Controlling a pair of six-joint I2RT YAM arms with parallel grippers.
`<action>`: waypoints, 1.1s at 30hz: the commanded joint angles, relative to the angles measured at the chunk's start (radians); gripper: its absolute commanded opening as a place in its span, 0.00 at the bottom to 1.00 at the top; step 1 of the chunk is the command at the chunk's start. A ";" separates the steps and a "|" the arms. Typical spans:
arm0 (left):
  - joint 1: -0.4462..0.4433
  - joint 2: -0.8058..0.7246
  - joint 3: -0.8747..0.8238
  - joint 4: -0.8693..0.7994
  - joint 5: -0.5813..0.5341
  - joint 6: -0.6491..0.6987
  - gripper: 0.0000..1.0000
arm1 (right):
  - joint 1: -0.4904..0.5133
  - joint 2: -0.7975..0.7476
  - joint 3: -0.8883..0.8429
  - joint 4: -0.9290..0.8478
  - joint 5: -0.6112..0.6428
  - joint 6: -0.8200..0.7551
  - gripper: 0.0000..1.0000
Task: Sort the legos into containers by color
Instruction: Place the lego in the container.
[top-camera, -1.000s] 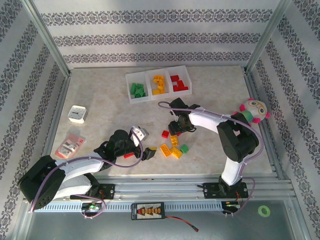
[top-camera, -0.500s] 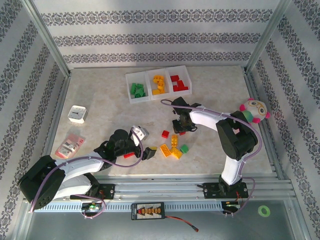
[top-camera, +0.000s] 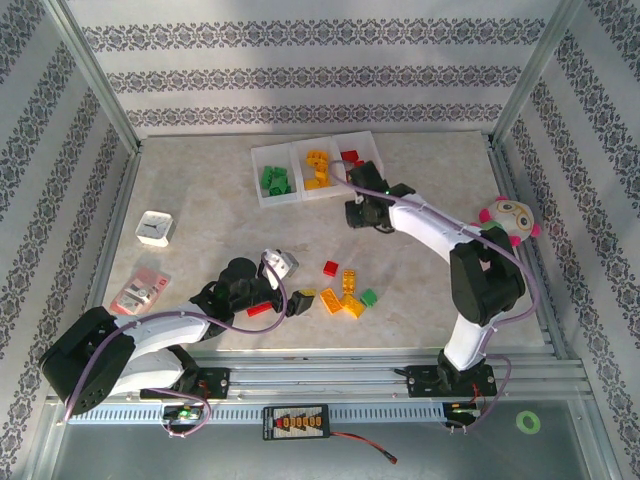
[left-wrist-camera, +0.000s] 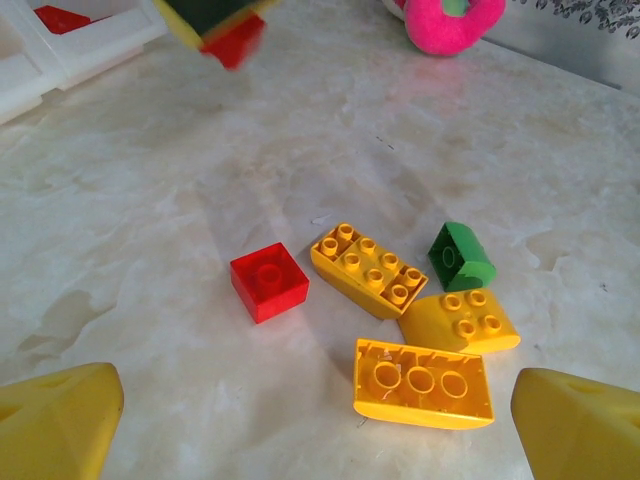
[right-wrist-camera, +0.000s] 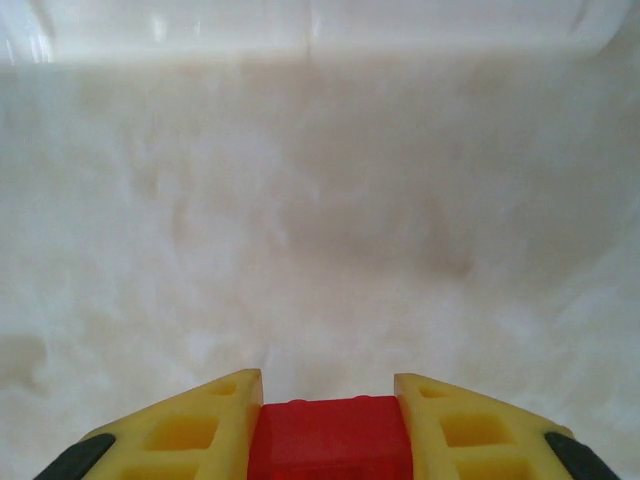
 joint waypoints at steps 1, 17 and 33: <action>-0.009 -0.005 0.003 0.057 -0.015 -0.014 0.99 | -0.052 0.067 0.116 0.115 0.050 0.009 0.23; -0.009 -0.030 -0.006 0.054 -0.046 -0.008 0.99 | -0.157 0.511 0.651 0.190 0.081 0.027 0.22; -0.010 -0.048 0.046 -0.081 0.022 0.039 0.99 | -0.171 0.300 0.462 0.194 -0.006 -0.070 0.67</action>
